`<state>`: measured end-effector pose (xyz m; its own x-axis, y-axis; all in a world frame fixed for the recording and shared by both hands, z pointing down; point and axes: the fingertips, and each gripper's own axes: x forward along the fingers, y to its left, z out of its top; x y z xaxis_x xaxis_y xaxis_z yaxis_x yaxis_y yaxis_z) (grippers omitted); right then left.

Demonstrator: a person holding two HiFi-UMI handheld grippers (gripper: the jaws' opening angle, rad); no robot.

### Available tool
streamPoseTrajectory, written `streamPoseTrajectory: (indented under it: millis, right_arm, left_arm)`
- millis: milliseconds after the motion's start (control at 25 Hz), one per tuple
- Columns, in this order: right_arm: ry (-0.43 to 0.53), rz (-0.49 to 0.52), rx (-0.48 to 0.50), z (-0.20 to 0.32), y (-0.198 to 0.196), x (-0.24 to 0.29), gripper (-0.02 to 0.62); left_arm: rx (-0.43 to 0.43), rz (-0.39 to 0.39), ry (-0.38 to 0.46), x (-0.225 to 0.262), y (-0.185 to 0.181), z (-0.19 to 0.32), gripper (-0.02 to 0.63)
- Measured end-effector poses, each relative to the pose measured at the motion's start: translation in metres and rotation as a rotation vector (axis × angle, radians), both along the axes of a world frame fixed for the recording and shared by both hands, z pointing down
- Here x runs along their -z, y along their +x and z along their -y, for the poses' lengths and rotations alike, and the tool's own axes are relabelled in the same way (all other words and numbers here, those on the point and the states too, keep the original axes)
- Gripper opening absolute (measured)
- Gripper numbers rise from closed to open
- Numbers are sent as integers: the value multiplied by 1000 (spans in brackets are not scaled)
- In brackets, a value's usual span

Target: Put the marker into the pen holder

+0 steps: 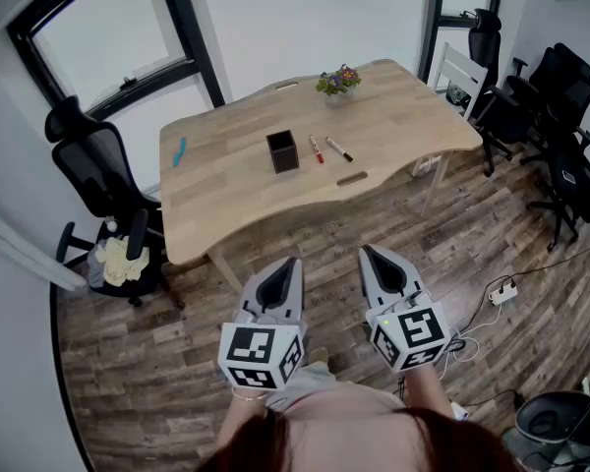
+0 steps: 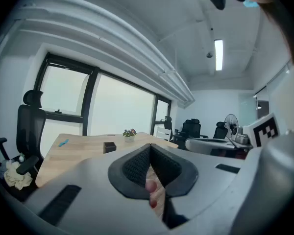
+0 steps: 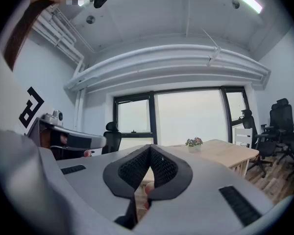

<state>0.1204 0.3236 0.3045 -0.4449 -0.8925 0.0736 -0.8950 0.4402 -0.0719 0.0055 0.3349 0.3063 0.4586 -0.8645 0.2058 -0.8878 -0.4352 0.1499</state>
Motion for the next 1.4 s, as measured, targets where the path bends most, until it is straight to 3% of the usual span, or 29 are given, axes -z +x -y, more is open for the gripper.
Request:
streamPoseTrajectory:
  millis: [280, 520, 1000, 1400]
  right_arm:
    - [8, 25, -21, 17, -2, -3, 0]
    - [-27, 139, -38, 33, -3, -5, 0]
    - [-21, 101, -134, 54, -12, -11, 0]
    - [-23, 54, -134, 62, -24, -15, 0]
  left_arm:
    - [-17, -8, -3, -5, -5, 18, 2]
    - [-39, -9, 8, -8, -13, 34, 2]
    - [-46, 5, 29, -17, -36, 53, 0]
    - [-55, -30, 37, -13, -44, 61, 0]
